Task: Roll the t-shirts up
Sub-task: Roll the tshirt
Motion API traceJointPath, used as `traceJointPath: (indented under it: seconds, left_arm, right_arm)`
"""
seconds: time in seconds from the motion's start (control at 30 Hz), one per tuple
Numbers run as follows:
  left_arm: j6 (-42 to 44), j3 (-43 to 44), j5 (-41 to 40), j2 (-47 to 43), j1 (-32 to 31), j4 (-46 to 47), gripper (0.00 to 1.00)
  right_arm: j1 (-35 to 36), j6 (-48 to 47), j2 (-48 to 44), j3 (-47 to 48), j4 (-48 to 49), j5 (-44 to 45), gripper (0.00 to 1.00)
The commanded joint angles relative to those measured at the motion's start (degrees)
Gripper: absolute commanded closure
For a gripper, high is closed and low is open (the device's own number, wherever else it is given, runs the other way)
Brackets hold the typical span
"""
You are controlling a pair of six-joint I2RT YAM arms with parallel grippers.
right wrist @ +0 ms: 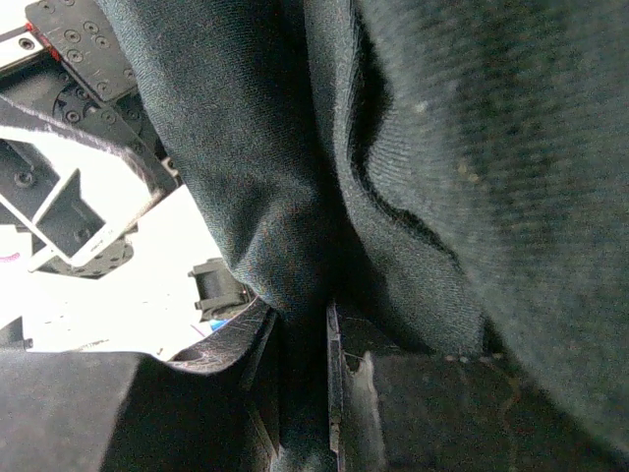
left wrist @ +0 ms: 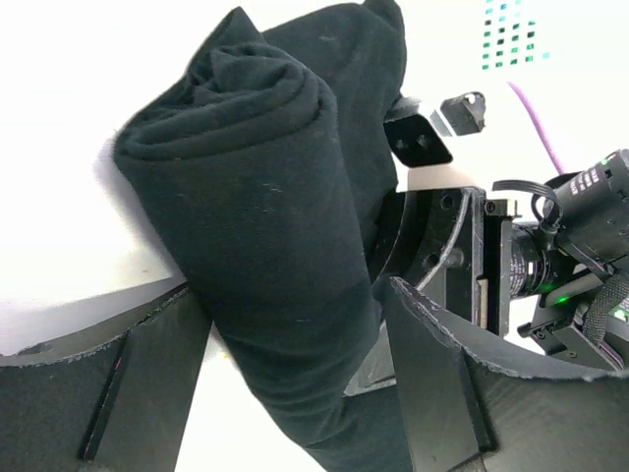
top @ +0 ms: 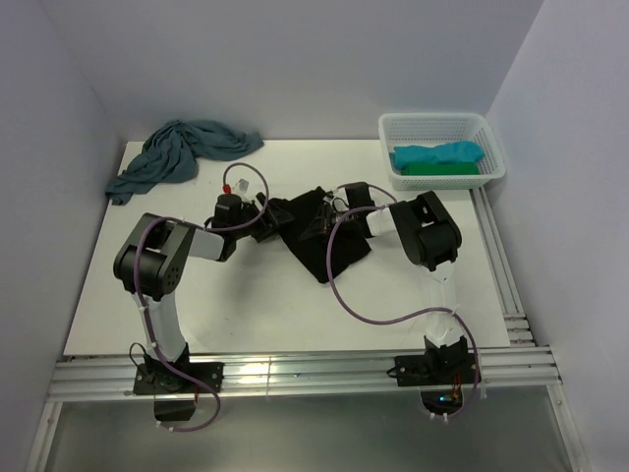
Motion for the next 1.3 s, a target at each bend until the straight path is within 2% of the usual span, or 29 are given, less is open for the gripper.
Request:
traceJointPath:
  seconds: [0.0, 0.07, 0.1, 0.17, 0.2, 0.3, 0.37, 0.5, 0.63, 0.67, 0.8, 0.87, 0.97, 1.0, 1.03, 1.1, 1.2, 1.27]
  left_arm:
    - [0.1, -2.5, -2.0, -0.1, 1.7, 4.6, 0.24]
    - [-0.5, -3.0, -0.8, 0.1, 2.6, 6.3, 0.24]
    - [-0.7, -2.8, -0.1, 1.0, 2.7, 7.1, 0.28]
    - [-1.6, -1.3, 0.9, 2.5, 2.6, 7.5, 0.37]
    - [-1.9, -1.0, 1.2, 3.5, 2.6, 7.7, 0.45]
    - [-2.7, -0.4, 1.1, 4.3, 2.6, 8.4, 0.54]
    - [-3.1, 0.6, 1.4, 4.8, 2.6, 8.8, 0.52]
    - [-2.8, 1.9, 2.1, 5.5, 2.5, 9.1, 0.34]
    - [-3.0, 2.5, 2.8, 5.4, 2.5, 9.8, 0.31]
    - [-3.3, 2.8, 3.5, 5.6, 2.5, 10.0, 0.34]
    - [-4.1, 4.1, 3.6, 7.8, 2.5, 9.8, 0.61]
    - [-5.0, 4.7, 3.7, 8.5, 2.5, 10.1, 0.64]
    - [-6.3, 5.4, 3.5, 8.7, 2.5, 9.9, 0.80]
    - [-6.3, 5.7, 2.8, 8.5, 2.5, 8.8, 0.94]
    - [-6.2, 6.6, 2.5, 8.1, 2.5, 6.2, 1.00]
    - [-5.6, 7.8, 1.7, 7.3, 2.5, 2.1, 1.00]
    - [-4.1, 9.8, 0.2, 5.8, 2.4, -3.6, 1.00]
    - [-3.1, 10.5, -0.3, 5.1, 2.3, -5.5, 1.00]
  right_arm:
    - [-0.3, 0.1, 1.4, -1.4, -0.5, -0.7, 1.00]
    - [-0.3, 0.7, 1.4, -1.8, 0.2, -0.7, 1.00]
    - [-0.3, 0.8, 1.4, -1.8, 0.2, -0.7, 1.00]
    - [-0.3, 0.8, 1.5, -1.8, 0.3, -0.8, 1.00]
    - [-0.3, 0.7, 1.5, -1.8, 0.3, -0.8, 1.00]
    - [-0.3, 0.4, 1.5, -1.8, -0.2, -0.8, 1.00]
    - [-0.3, -0.2, 1.4, -1.7, -0.9, -0.9, 1.00]
    - [-0.2, -0.5, 1.4, -1.6, -1.5, -0.9, 1.00]
    - [-0.2, -1.0, 1.4, -1.3, -2.3, -0.9, 1.00]
    - [-0.1, -1.0, 1.3, -1.3, -2.5, -0.9, 1.00]
    - [-0.2, -1.8, 1.5, -0.9, -3.8, -0.9, 1.00]
    - [-0.1, -3.1, 1.3, -0.5, -5.6, -0.6, 1.00]
    - [-0.1, -5.7, 0.8, 0.0, -9.3, 0.8, 1.00]
    - [-0.2, -6.4, 0.5, 0.1, -10.2, 1.2, 0.87]
    - [-0.2, -7.1, -0.2, 0.1, -11.1, 1.5, 0.80]
    - [-0.2, -7.5, -1.1, -0.3, -11.6, 1.8, 0.65]
    - [-0.2, -9.3, -4.0, 0.1, -14.9, 3.0, 0.52]
    - [-0.1, -12.2, -6.7, 0.9, -19.6, 4.5, 0.46]
